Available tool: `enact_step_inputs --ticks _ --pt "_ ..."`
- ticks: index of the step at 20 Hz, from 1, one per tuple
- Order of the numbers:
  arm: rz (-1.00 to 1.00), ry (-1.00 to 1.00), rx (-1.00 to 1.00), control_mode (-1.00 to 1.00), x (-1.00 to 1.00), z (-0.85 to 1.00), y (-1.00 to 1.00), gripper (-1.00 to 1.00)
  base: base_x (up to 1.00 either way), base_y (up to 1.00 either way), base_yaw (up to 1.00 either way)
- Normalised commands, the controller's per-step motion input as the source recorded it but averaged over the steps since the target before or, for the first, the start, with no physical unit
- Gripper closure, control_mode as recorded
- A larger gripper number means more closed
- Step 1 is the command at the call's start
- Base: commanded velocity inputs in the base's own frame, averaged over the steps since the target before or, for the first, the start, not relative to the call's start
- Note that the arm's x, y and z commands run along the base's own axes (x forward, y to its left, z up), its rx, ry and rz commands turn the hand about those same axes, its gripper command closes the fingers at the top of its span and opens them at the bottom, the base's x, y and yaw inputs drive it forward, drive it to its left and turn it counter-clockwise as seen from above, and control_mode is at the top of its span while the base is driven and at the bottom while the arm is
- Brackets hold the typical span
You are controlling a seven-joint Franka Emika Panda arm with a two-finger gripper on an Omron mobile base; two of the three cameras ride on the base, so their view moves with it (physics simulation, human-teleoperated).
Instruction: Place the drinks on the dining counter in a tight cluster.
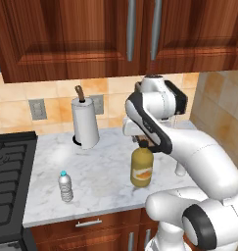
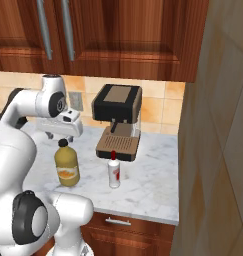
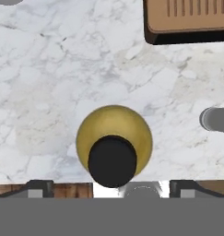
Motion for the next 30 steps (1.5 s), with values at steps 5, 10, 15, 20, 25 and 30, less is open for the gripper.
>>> enact_step_inputs --ticks 5,10,15,20,25,30 --pt "0.00 0.13 -0.01 -1.00 0.19 -0.18 0.05 -1.00 0.00 0.00 0.00" --pt "0.00 0.02 -0.08 -1.00 -0.02 -0.14 0.00 -1.00 0.00 0.00 0.00" --pt "0.00 0.00 -0.07 -1.00 -0.12 -0.13 0.01 -1.00 0.00 0.00 0.00" --pt "0.00 0.00 0.00 -1.00 -0.02 -0.15 0.00 -1.00 0.00 0.00 0.00" --pt "0.00 -0.02 0.00 -1.00 0.00 -0.10 0.00 -1.00 0.00 0.00 0.00" --pt "0.00 -0.08 0.00 -1.00 0.00 -0.02 0.00 -1.00 0.00 0.00 0.00"
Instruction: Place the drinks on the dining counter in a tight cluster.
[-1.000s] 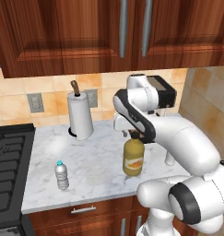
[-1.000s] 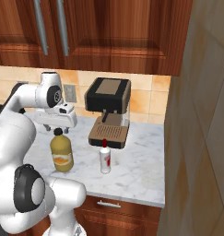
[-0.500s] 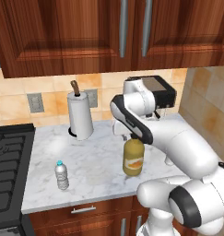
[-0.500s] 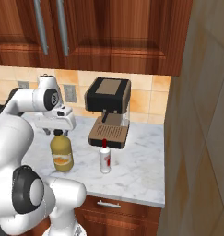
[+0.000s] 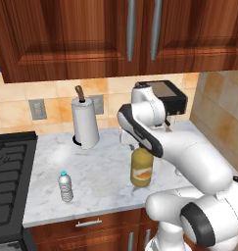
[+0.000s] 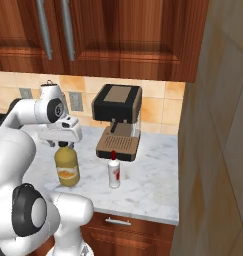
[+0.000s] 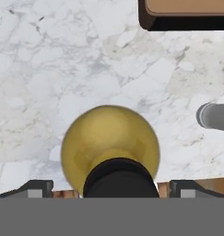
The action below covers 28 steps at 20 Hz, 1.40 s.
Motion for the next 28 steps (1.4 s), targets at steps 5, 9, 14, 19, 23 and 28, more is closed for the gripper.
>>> enact_step_inputs --ticks 5,9,14,19,23,28 --pt "0.00 -0.09 0.00 -1.00 0.00 0.00 0.00 -1.00 0.00 0.00 0.00" --pt "0.00 -0.06 0.02 -1.00 -0.04 -0.05 -0.01 -1.00 0.00 0.00 0.00" --pt "0.00 -0.03 0.07 -1.00 0.00 -0.07 -0.08 -1.00 0.00 0.00 0.00" --pt "0.00 -0.05 0.06 -1.00 0.00 -0.06 -0.05 -1.00 0.00 0.00 0.00" --pt "0.00 -0.04 0.00 -1.00 0.02 -0.09 0.00 -1.00 0.00 0.00 0.00" --pt "0.00 0.00 0.00 -1.00 0.00 -0.11 0.07 -1.00 0.00 0.00 0.00"
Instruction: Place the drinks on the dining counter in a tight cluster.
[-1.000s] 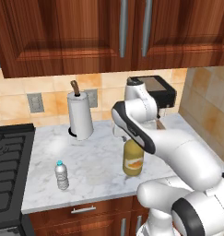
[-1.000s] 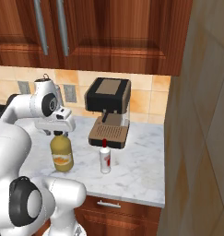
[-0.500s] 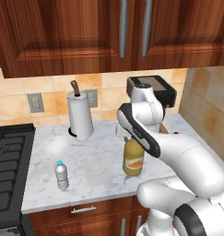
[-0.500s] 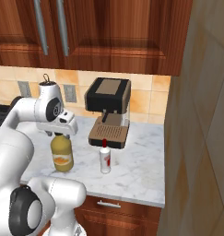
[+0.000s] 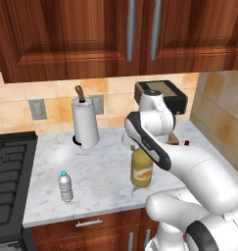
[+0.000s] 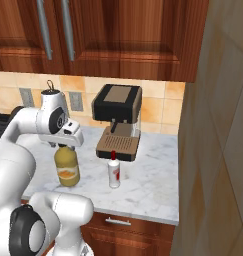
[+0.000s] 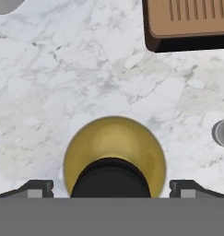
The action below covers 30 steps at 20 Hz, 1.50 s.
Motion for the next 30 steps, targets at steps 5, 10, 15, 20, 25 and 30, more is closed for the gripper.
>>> enact_step_inputs --ticks 5,10,15,20,25,30 --pt "0.00 0.03 0.00 -1.00 0.00 -0.23 0.06 1.00 0.00 0.00 0.00" --pt "0.00 0.06 0.00 -1.00 -0.01 -0.28 0.01 1.00 0.00 0.00 0.00" --pt "0.04 0.00 0.04 -1.00 -0.08 0.07 0.01 1.00 0.00 0.00 0.00" --pt "0.02 0.00 0.03 -1.00 -0.25 0.44 0.08 1.00 0.00 0.00 0.00" --pt "0.00 0.00 0.00 -1.00 -0.24 0.47 0.08 1.00 0.00 0.00 0.00" --pt "0.00 0.01 0.00 -1.00 -0.19 0.36 0.01 1.00 0.00 0.00 0.00"
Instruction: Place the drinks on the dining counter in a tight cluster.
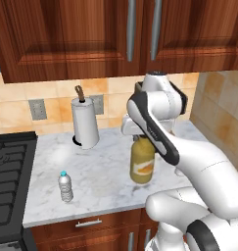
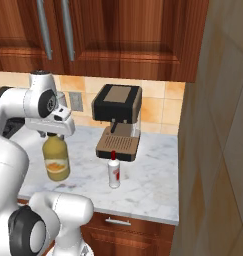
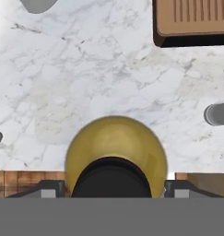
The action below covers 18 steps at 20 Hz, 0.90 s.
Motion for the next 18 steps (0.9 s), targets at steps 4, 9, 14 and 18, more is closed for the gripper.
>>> enact_step_inputs --ticks 4,9,14,18 --pt "0.00 0.00 -0.02 -1.00 -0.20 0.24 0.01 1.00 0.00 0.00 0.00" --pt "0.00 0.03 -0.01 -1.00 -0.05 0.06 0.02 1.00 0.00 0.00 0.00" --pt "0.00 0.00 0.00 1.00 0.00 0.00 0.00 1.00 -0.01 0.00 0.00" --pt "0.00 0.00 0.00 1.00 0.00 0.00 0.00 1.00 -0.36 0.01 0.00"
